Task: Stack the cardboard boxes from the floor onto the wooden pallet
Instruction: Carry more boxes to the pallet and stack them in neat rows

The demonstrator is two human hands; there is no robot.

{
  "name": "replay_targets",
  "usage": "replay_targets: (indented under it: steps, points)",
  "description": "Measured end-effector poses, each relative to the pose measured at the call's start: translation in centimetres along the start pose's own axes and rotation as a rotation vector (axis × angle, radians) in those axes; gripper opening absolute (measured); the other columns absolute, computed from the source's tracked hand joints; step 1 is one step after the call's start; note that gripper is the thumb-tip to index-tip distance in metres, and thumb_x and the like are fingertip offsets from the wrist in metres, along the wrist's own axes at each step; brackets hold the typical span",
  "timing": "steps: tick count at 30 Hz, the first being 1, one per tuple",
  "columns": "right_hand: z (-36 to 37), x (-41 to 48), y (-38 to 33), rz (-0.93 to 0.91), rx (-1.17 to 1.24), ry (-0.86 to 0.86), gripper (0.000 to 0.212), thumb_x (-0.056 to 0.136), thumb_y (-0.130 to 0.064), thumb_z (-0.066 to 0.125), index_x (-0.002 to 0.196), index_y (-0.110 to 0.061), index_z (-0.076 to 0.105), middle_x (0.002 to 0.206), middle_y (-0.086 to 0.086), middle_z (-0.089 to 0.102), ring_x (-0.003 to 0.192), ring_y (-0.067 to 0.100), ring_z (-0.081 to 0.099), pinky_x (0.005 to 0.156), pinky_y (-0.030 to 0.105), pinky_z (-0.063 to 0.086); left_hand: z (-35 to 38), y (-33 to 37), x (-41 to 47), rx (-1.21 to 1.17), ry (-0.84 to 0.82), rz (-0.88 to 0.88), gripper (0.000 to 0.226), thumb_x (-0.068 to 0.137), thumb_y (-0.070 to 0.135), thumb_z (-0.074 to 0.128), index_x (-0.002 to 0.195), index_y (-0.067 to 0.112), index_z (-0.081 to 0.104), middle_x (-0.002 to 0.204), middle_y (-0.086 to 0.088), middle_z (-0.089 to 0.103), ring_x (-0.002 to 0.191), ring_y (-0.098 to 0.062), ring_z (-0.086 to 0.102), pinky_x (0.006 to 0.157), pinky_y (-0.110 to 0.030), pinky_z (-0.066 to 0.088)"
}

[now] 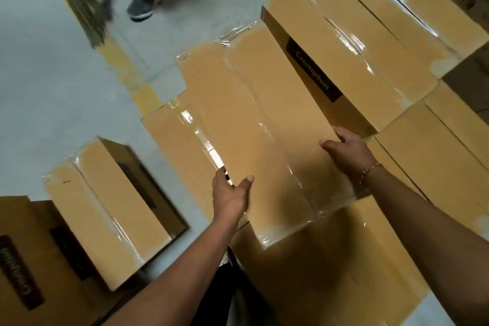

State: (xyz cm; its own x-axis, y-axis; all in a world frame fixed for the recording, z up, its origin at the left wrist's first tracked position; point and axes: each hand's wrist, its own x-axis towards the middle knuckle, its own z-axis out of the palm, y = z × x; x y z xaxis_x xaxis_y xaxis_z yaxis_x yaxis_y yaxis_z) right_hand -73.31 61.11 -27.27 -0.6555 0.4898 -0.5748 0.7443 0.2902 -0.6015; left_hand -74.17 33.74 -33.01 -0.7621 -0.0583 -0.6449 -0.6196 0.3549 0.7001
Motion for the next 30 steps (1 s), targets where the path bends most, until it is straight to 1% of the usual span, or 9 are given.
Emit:
replay_targets:
  steps: [3,5,9,11,14,17,22,27,30]
  points:
    - [-1.1,2.9,0.6,0.001,-0.023,0.01,0.065,0.087,-0.045,0.073,0.146,-0.026,0.053,0.141,-0.006,0.059,0.125,0.022,0.057,0.108,0.051,0.048,2.5,0.1,1.2,-0.007,0.025,0.019,0.075,0.088,0.036,0.081,0.149,0.011,0.045,0.14,-0.006,0.052,0.123,-0.025,0.054,0.105,-0.042,0.047]
    - [-1.8,4.7,1.2,-0.025,-0.031,0.004,0.059,0.084,-0.043,0.074,0.139,-0.028,0.061,0.133,-0.005,0.067,0.122,0.024,0.062,0.107,0.049,0.049,3.9,0.2,1.7,-0.009,0.034,0.034,0.073,0.089,0.034,0.08,0.148,0.011,0.046,0.14,-0.005,0.052,0.123,-0.025,0.054,0.101,-0.037,0.047]
    - [-3.0,6.5,1.4,-0.1,-0.045,-0.023,0.034,0.092,-0.022,0.07,0.126,-0.028,0.069,0.117,-0.005,0.071,0.104,0.017,0.067,0.088,0.029,0.05,6.4,0.0,1.8,-0.003,0.048,0.033,0.074,0.09,0.036,0.079,0.15,0.013,0.043,0.141,-0.004,0.05,0.117,-0.023,0.053,0.101,-0.039,0.048]
    - [-3.4,7.3,2.4,-0.119,-0.059,-0.011,0.033,0.094,-0.019,0.068,0.125,-0.03,0.068,0.116,-0.006,0.069,0.098,0.013,0.065,0.082,0.026,0.047,7.6,-0.5,1.7,-0.011,0.058,0.033,0.075,0.09,0.037,0.078,0.151,0.015,0.041,0.142,-0.002,0.049,0.117,-0.021,0.053,0.101,-0.038,0.048]
    - [-4.0,8.1,4.2,-0.15,-0.08,0.011,0.033,0.094,-0.021,0.067,0.125,-0.031,0.068,0.116,-0.008,0.067,0.107,0.017,0.061,0.09,0.03,0.044,9.4,-0.9,1.0,0.002,0.055,0.058,0.075,0.09,0.038,0.078,0.152,0.014,0.041,0.142,-0.001,0.048,0.114,-0.016,0.051,0.096,-0.033,0.046]
    - [-4.2,8.8,6.4,-0.177,-0.081,0.033,0.034,0.095,-0.021,0.067,0.129,-0.024,0.068,0.117,-0.007,0.065,0.106,0.014,0.057,0.088,0.026,0.038,11.2,-1.8,0.7,0.024,0.069,0.082,0.073,0.089,0.038,0.079,0.149,0.015,0.043,0.14,-0.003,0.049,0.113,-0.015,0.051,0.101,-0.037,0.048]
    - [-3.8,9.9,9.6,-0.204,-0.119,0.057,0.042,0.096,-0.023,0.067,0.137,-0.018,0.063,0.132,0.001,0.066,0.114,0.016,0.058,0.099,0.029,0.044,13.5,-3.3,1.0,0.068,0.113,0.089,0.076,0.087,0.041,0.08,0.148,0.017,0.043,0.138,-0.003,0.05,0.114,-0.018,0.054,0.103,-0.041,0.048]
    - [-4.8,9.2,10.2,-0.266,-0.028,0.195,0.045,0.094,-0.023,0.07,0.137,-0.013,0.062,0.131,0.002,0.067,0.116,0.01,0.059,0.099,0.023,0.044,13.6,-4.3,1.8,0.046,0.076,0.051,0.101,0.081,0.061,0.078,0.159,0.021,0.029,0.149,-0.003,0.046,0.133,-0.023,0.05,0.111,-0.044,0.043]
    - [-4.5,7.0,13.3,-0.241,-0.003,0.359,0.054,0.092,-0.031,0.074,0.14,-0.014,0.058,0.137,0.005,0.063,0.122,0.017,0.058,0.103,0.033,0.047,14.1,-4.7,1.7,-0.057,0.008,-0.047,0.129,0.058,0.085,0.073,0.163,0.032,0.018,0.162,-0.002,0.036,0.142,-0.026,0.046,0.113,-0.054,0.043]
